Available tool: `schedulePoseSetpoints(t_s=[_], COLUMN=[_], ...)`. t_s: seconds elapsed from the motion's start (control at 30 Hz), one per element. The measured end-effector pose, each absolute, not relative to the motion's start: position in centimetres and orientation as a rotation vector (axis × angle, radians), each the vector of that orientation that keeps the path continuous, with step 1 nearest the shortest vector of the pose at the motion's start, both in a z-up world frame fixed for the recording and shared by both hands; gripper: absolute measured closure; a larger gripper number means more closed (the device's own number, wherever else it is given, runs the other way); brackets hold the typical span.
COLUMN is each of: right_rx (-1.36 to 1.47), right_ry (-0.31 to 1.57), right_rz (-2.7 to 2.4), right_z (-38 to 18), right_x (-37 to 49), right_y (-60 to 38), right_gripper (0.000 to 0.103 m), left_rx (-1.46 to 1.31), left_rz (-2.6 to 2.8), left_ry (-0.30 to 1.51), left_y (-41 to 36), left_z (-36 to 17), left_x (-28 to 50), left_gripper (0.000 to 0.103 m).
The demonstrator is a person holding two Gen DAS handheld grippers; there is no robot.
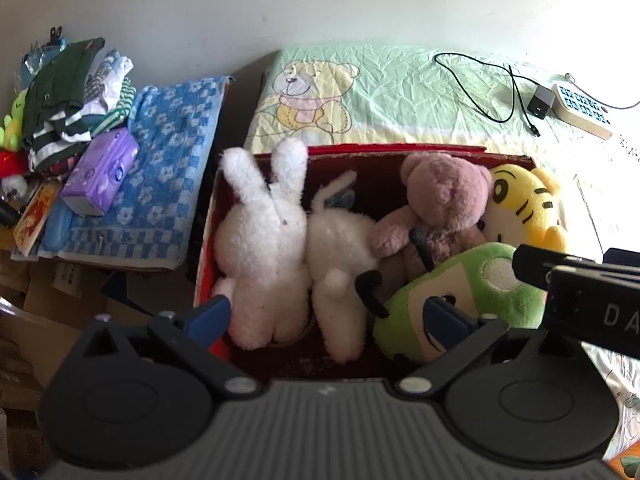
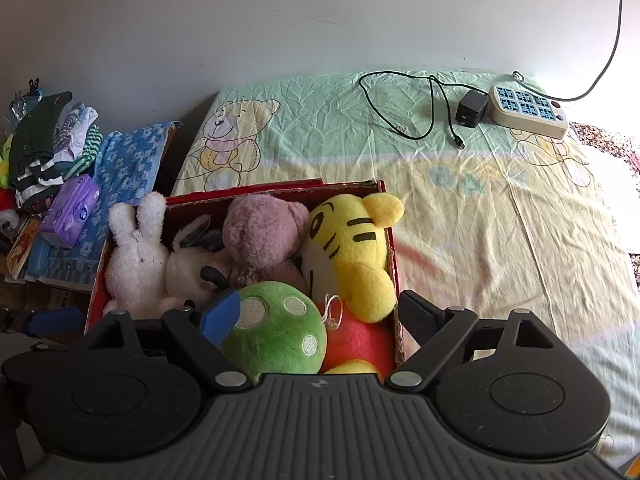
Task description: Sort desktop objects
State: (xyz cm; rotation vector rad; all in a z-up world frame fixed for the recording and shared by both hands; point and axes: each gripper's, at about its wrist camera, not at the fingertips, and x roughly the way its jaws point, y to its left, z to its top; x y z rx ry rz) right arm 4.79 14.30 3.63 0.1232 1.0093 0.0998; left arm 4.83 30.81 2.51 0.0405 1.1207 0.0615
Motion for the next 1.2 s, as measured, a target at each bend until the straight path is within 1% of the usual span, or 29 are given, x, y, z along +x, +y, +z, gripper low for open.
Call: schedulePoseSetpoints(t_s=[0.27,0.7,0.83,1.2], right_rx=[0.161,0.174,0.155,0.152], right_ry=[0.972,1.003,1.007,1.027], right_rz=[0.075,-0.010,-0.014,-0.032], right_z=[3.5,1.3,1.1,0.3], right_x=[4.0,1.2,0.3,-1.2], right_y=[13.7,10.7,10.3,8.5], right_gripper=[0.015,0.015,0.015,0.015], left_rx=[0.003,0.032,0.061,0.048], left_rz=[0.021,-0.017,-0.012,-0.019], left_ry=[1.163,1.181,1.165,1.199], left_y=[31.0,29.2,28.3,27.1], left_z=[1.4,0.3,0.3,-0.8], left_x=[4.8,2.8,1.8,-0.3], left_gripper=[0.001,0.001,0.001,0.001])
